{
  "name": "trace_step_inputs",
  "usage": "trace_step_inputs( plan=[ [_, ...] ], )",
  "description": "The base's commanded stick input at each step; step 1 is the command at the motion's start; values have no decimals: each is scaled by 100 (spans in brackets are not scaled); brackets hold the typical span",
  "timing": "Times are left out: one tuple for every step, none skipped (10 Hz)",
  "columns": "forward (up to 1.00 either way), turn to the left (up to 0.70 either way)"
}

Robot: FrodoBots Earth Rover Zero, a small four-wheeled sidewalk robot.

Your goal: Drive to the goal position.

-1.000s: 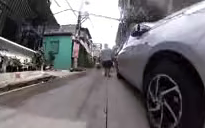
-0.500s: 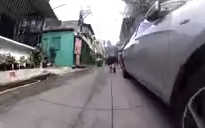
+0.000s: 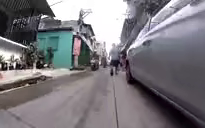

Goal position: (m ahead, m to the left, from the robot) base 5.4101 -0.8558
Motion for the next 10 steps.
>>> trace_step_inputs(
  plan=[
    [100,0],
    [100,0],
    [100,0],
    [100,0],
    [100,0],
    [100,-16],
    [100,-13],
    [100,0],
    [100,0],
    [100,0]
  ],
)
